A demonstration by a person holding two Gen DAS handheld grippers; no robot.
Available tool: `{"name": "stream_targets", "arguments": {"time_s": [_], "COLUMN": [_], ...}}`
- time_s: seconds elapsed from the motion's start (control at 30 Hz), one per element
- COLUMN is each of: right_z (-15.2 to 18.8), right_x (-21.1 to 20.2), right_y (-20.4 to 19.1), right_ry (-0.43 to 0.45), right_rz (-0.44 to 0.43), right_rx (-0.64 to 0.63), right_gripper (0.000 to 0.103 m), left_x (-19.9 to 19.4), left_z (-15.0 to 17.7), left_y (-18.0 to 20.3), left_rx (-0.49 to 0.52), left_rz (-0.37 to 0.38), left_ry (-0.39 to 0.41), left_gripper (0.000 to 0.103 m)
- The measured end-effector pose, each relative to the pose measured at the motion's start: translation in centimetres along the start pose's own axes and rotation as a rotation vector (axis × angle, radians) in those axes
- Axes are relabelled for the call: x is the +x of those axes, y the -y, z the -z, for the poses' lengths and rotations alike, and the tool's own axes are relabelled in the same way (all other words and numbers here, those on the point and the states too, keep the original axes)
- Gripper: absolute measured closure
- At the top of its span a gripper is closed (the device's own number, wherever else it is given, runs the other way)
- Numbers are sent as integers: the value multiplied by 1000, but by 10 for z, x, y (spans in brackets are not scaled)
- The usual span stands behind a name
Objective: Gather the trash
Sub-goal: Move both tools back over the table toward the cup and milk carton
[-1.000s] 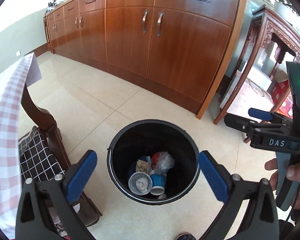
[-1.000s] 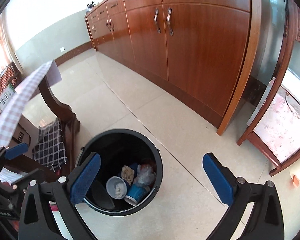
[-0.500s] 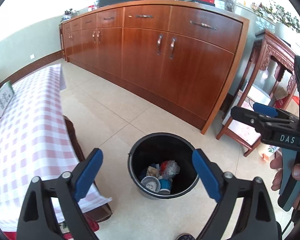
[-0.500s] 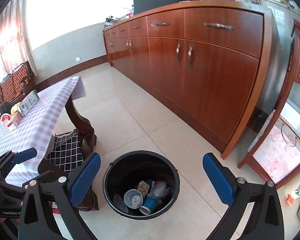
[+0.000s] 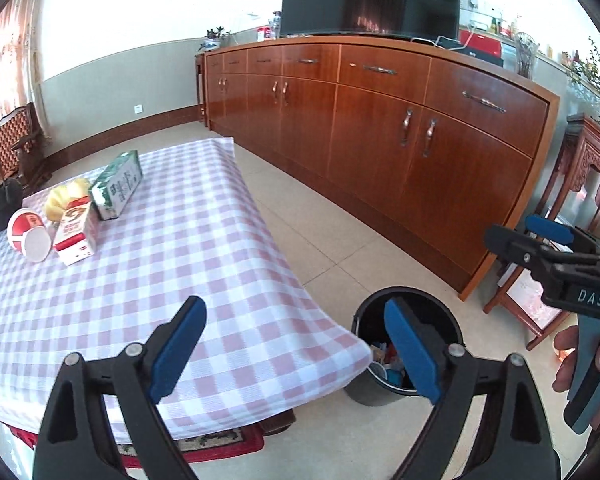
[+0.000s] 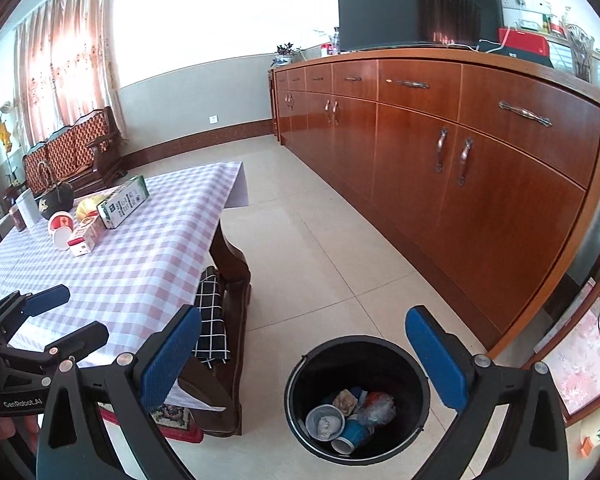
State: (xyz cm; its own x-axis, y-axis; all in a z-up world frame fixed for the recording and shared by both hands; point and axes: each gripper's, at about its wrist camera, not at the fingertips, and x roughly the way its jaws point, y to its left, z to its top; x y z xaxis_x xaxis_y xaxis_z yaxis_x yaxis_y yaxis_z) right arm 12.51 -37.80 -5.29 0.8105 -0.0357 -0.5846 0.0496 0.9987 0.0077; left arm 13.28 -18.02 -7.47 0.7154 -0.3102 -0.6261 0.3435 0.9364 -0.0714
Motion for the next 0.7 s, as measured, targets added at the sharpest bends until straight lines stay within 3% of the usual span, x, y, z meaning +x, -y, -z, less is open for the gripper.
{"name": "stream_targets", "arguments": {"time_s": [0.27, 0.6, 0.7], "right_z": [-17, -42, -49], "right_x": [18, 53, 67], "right_y": [-84, -200, -235], "right_ry": [13, -11, -24], "right_rz": [-140, -220, -243], "right_rx": [-90, -186, -210], "right_gripper": [0, 0, 0], "left_x": [-29, -62, -67], "left_z": [7, 22, 26], "left_y": [-78, -189, -217], "left_rx": [-76, -232, -271], "left_rz": [-124, -296, -323], "left_ry": [22, 40, 43], "left_gripper": [10, 10, 15]}}
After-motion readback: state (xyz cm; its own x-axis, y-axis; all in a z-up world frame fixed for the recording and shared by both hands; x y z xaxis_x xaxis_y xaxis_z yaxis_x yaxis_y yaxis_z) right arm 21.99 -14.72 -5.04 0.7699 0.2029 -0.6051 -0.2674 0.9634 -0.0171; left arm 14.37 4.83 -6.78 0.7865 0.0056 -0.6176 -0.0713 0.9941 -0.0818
